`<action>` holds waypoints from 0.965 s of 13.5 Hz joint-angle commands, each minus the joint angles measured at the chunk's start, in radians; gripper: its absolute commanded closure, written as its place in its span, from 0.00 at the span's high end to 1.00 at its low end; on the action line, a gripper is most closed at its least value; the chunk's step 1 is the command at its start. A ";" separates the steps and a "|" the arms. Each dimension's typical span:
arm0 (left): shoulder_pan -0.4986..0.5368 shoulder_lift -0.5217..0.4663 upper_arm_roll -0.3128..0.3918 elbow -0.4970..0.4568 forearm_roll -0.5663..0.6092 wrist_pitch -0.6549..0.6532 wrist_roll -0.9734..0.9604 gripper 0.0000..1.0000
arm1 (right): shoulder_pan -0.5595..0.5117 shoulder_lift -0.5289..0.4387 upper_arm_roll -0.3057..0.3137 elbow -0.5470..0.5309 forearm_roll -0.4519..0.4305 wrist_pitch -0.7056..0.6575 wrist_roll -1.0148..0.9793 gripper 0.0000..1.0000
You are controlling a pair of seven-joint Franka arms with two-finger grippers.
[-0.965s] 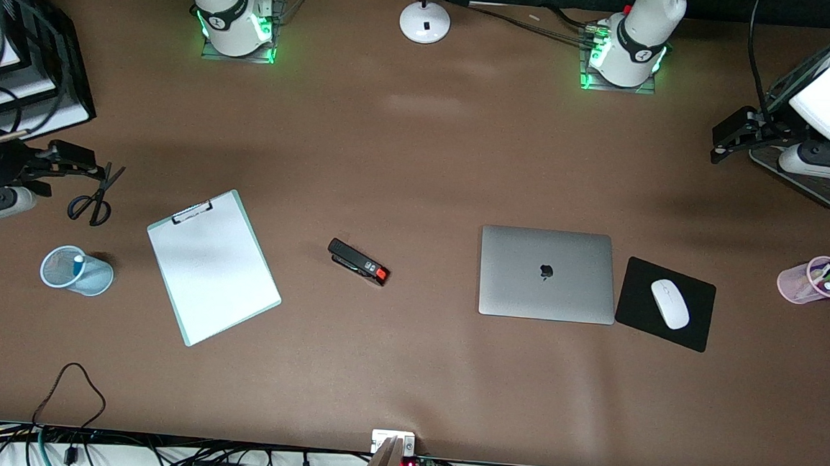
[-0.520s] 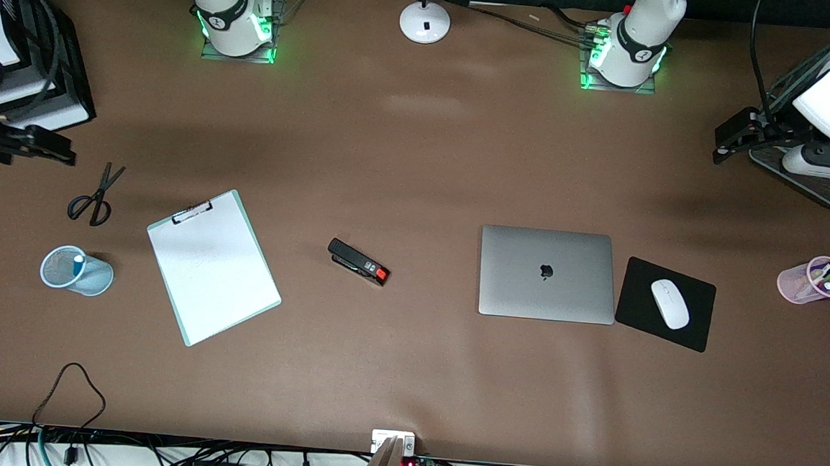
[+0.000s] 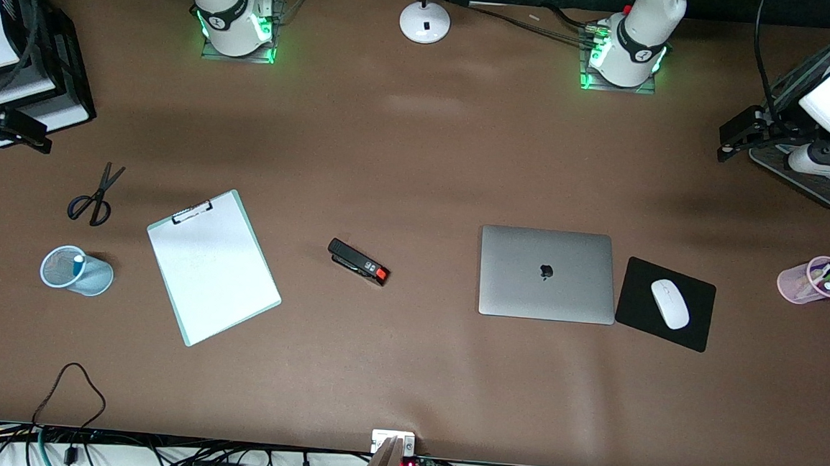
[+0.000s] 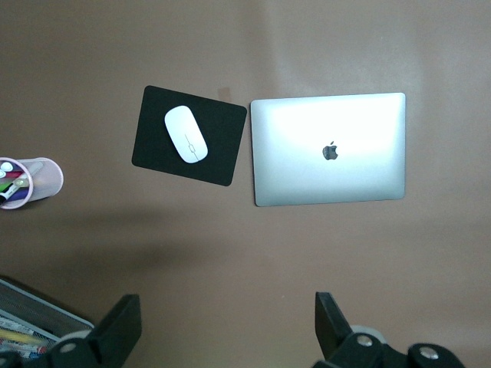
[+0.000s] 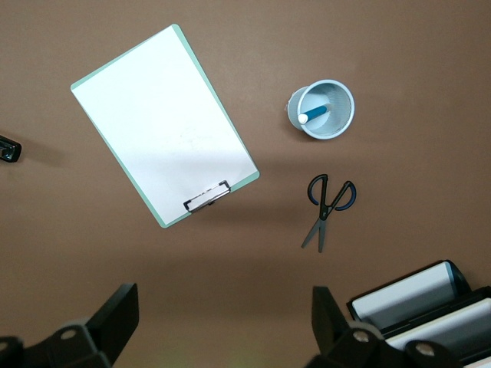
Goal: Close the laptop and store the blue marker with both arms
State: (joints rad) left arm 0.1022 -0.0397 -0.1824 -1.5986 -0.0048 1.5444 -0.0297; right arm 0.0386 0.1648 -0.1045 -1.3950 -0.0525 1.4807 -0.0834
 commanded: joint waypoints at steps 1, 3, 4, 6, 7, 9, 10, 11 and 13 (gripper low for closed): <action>0.004 -0.020 0.001 -0.009 0.006 -0.013 0.027 1.00 | -0.002 -0.091 0.003 -0.135 0.013 0.065 0.030 1.00; 0.004 -0.020 -0.005 -0.011 0.016 -0.015 0.025 1.00 | -0.002 -0.163 0.003 -0.241 0.013 0.128 0.044 1.00; 0.004 -0.020 -0.006 -0.011 0.014 -0.015 0.025 1.00 | 0.000 -0.174 0.003 -0.252 0.013 0.119 0.044 1.00; 0.004 -0.019 -0.008 -0.009 0.016 -0.013 0.025 1.00 | -0.002 -0.182 0.003 -0.248 0.013 0.099 0.044 1.00; 0.004 -0.019 -0.009 -0.009 0.016 -0.013 0.025 1.00 | 0.000 -0.182 0.005 -0.246 0.013 0.090 0.045 1.00; 0.002 -0.019 -0.015 -0.009 0.014 -0.015 0.025 1.00 | 0.000 -0.183 0.005 -0.245 0.013 0.085 0.047 1.00; 0.002 -0.019 -0.017 -0.009 0.014 -0.012 0.022 1.00 | 0.000 -0.183 0.005 -0.242 0.013 0.084 0.053 1.00; 0.002 -0.019 -0.020 -0.008 0.014 -0.012 0.013 1.00 | 0.001 -0.180 0.006 -0.233 0.011 0.072 0.056 1.00; 0.002 -0.020 -0.025 -0.006 0.014 -0.012 0.011 1.00 | 0.001 -0.177 0.008 -0.225 0.011 0.059 0.056 1.00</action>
State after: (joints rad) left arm 0.1011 -0.0423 -0.1994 -1.5986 -0.0034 1.5379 -0.0297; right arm 0.0399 0.0033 -0.1028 -1.6161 -0.0521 1.5568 -0.0444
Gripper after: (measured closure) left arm 0.000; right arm 0.000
